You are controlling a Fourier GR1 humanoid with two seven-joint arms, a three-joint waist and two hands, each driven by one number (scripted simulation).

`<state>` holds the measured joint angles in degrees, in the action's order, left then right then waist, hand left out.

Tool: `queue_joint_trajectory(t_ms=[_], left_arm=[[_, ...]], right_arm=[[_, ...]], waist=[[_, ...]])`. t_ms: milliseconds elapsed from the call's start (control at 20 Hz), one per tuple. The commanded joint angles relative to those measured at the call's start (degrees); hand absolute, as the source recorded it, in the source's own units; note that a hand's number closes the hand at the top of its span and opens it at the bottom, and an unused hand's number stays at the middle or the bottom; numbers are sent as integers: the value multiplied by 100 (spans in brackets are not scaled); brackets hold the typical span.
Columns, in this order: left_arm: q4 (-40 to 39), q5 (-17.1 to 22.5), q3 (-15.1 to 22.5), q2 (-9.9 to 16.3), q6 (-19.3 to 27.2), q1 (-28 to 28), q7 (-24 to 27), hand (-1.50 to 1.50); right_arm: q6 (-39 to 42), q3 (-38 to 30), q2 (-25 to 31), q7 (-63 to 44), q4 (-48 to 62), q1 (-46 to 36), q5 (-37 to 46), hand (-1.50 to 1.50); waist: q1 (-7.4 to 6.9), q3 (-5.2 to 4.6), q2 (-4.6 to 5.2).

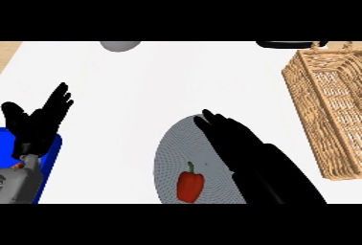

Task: Pick the bell pepper from the placemat and place it in the basket

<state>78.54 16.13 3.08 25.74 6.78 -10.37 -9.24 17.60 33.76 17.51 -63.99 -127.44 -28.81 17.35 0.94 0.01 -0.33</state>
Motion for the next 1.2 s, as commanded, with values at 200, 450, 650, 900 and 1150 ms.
queue_joint_trajectory(t_ms=[200, 450, 650, 900, 1150], left_arm=[[225, 20, -250, 71, -208, 134, -140, 0], [-331, -259, -158, -231, -361, -21, 342, 0], [305, -301, -189, -343, -128, 72, -241, 0], [188, -387, -429, -271, -390, 183, -122, 0], [-70, -458, -712, -296, -623, 41, 42, 0]], right_arm=[[-955, 854, -174, 930, 292, 1619, 1822, -150], [-1622, 777, -925, 1506, 1326, 1599, 2166, -150], [-1218, 569, -1026, 1629, 2143, 1455, 2119, -150], [-1370, 884, -985, 1989, 2332, 2110, 2453, -150], [-921, 469, -952, 2288, 2406, 2031, 2419, -150]], waist=[[-87, 3, 22], [-83, -2, 37], [-112, 0, 31], [-88, 0, 29], [-87, -1, 31]])
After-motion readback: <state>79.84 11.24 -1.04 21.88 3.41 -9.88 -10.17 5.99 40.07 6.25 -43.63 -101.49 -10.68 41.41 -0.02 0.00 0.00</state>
